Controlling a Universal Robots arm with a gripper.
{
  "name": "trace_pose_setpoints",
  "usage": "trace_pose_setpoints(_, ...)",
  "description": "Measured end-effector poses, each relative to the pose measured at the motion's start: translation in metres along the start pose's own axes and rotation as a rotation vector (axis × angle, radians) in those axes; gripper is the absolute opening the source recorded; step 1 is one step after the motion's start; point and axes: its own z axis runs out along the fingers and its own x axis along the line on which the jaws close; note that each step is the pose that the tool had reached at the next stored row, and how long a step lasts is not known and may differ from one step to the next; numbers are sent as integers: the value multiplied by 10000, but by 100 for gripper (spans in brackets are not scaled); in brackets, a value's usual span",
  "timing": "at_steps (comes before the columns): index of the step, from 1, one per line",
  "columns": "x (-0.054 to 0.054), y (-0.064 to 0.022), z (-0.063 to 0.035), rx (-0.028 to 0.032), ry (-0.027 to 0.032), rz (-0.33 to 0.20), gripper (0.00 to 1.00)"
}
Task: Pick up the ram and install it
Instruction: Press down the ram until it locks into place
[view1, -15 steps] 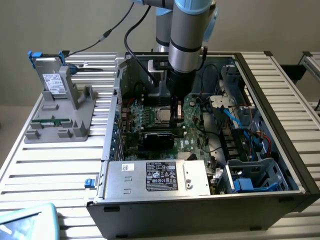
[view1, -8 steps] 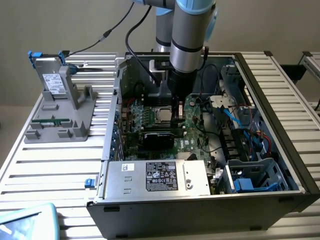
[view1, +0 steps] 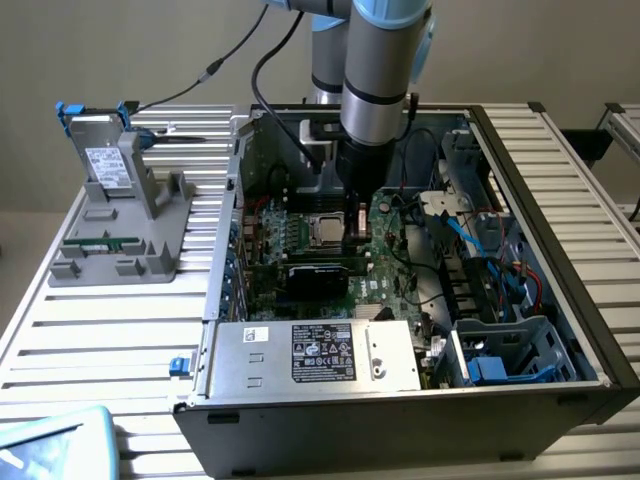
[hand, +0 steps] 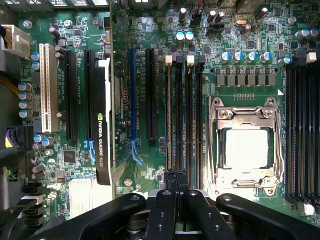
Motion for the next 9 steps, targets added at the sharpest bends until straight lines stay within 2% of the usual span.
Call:
trace_pose_setpoints(5,0,-5,0,2,1,1,11)
trace_pose_setpoints(9,0,-6,6,37,0,-1,11)
